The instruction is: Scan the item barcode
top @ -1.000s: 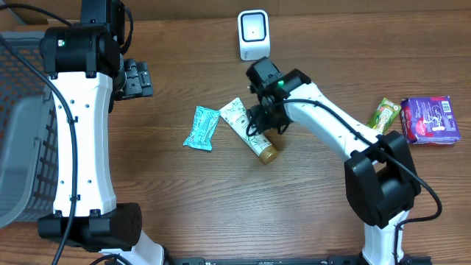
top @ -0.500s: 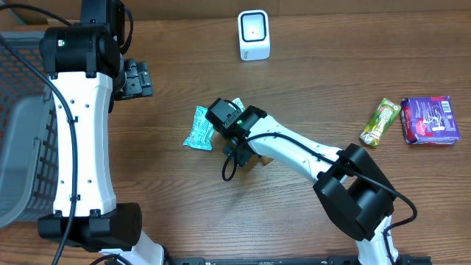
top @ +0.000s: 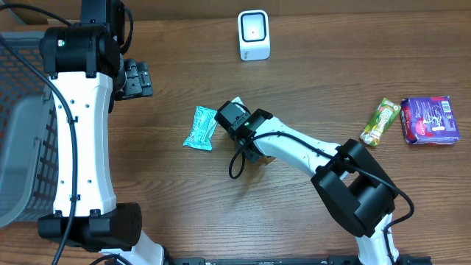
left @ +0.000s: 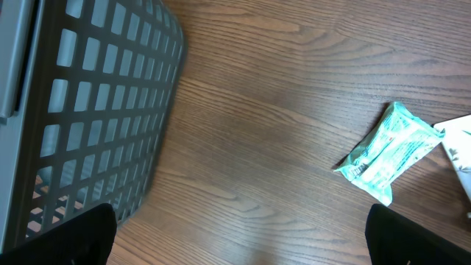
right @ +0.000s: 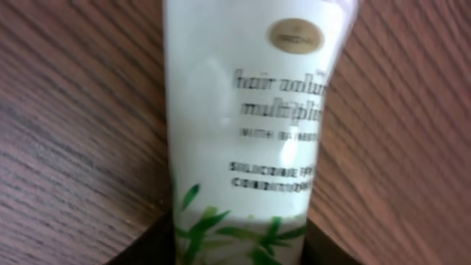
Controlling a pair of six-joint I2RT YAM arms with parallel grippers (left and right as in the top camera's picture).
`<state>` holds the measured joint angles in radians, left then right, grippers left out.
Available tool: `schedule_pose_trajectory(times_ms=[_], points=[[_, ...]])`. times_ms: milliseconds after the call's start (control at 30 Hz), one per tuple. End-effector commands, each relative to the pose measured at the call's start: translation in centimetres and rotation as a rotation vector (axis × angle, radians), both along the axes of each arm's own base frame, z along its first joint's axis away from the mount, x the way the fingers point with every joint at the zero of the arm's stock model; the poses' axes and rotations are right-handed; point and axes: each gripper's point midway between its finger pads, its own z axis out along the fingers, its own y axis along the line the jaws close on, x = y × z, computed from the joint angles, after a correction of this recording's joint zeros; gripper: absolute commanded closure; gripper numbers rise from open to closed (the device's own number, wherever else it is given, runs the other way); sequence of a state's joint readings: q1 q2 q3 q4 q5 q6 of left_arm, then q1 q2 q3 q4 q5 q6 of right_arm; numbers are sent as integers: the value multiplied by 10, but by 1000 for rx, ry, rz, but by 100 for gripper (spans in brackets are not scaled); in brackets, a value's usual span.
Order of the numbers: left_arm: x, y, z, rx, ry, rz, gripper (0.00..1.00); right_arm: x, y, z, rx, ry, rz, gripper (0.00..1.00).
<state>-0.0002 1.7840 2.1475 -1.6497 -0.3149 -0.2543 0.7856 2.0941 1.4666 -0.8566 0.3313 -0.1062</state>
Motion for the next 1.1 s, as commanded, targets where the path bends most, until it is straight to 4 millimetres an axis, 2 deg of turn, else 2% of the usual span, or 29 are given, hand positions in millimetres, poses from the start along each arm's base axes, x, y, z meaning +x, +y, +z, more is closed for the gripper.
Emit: schedule_pose_trajectory(times_ms=[0, 100, 233, 433, 533, 600, 733, 767, 867, 900, 1067], points=[[-1, 1, 9, 9, -28, -8, 0, -1, -4, -5, -2, 16, -11, 69], [-1, 1, 9, 9, -28, -8, 0, -6, 2, -2, 35, 47, -43, 76], [-1, 1, 9, 9, -28, -8, 0, -18, 21, 8, 144, 158, -50, 96], [-1, 1, 9, 9, -28, -8, 0, -48, 72, 46, 608, 545, -43, 96], [-1, 1, 9, 9, -28, -8, 0, -47, 79, 69, 863, 704, -62, 96], [-1, 1, 9, 9, -28, -8, 0, -43, 77, 74, 972, 751, -69, 96], [-1, 1, 9, 9, -28, -8, 0, -30, 61, 53, 1042, 765, -201, 95], [-1, 1, 9, 9, -28, -8, 0, -28, 57, 46, 1047, 764, -237, 91], [-1, 1, 9, 9, -28, -8, 0, -23, 38, 21, 996, 722, -334, 65], [-1, 1, 9, 9, -28, -8, 0, -21, 33, 16, 970, 706, -358, 62], [-1, 1, 9, 9, -28, -8, 0, -10, 24, 11, 937, 656, -392, 59]])
